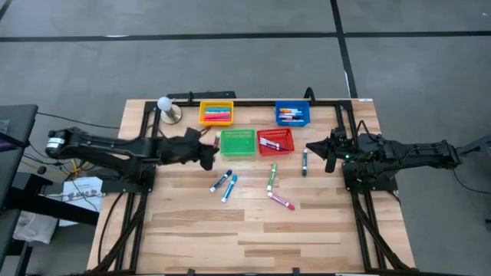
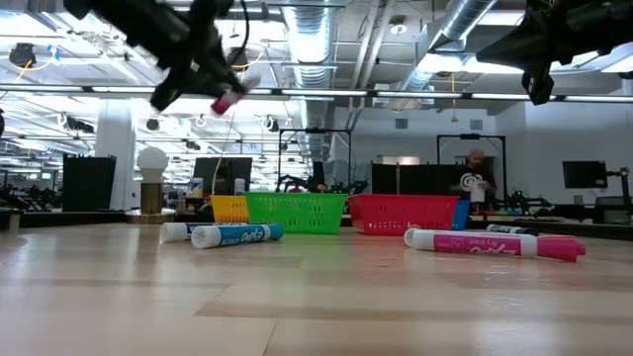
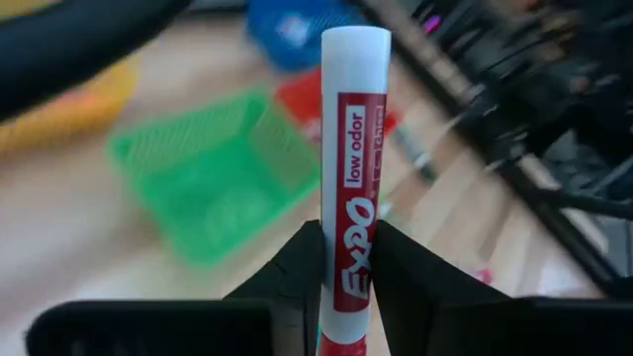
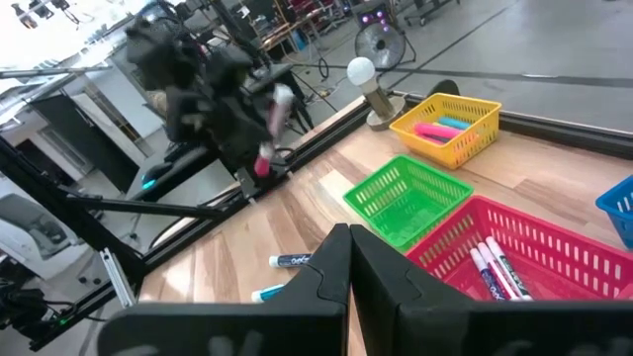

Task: Pick & Place Markers
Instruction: Put the large red marker into the green bin

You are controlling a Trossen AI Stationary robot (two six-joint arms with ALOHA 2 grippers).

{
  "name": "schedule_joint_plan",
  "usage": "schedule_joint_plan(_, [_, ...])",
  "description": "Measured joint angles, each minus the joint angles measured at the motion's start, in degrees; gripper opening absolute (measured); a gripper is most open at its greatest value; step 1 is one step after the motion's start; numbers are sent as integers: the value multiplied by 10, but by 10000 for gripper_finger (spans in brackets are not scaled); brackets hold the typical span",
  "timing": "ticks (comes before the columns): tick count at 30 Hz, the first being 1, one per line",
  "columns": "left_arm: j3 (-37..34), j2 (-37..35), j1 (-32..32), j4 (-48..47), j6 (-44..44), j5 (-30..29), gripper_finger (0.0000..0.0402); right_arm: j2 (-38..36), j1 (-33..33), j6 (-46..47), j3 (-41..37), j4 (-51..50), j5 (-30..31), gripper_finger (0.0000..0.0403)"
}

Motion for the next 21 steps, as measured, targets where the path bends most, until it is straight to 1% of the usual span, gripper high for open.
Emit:
schedule_joint_plan(2, [0,-10,2,43,56,-10,70,0,0,0,0,0,0,0])
schedule_joint_plan(4, [1,-12,9,76,93,-15,71,0,0,0,0,-1,0,0])
schedule_joint_plan(9, [1,1,33,97,125,-4,72,0,0,0,0,-1,0,0])
schedule_joint_plan(14, [7,23,67,113,162,37,73,0,0,0,0,-1,0,0])
schedule_joint_plan(17, [38,54,94,115,208,72,74,0,0,0,0,-1,0,0])
schedule_joint_plan(21, [98,119,131,117,289,137,75,0,0,0,0,-1,0,0])
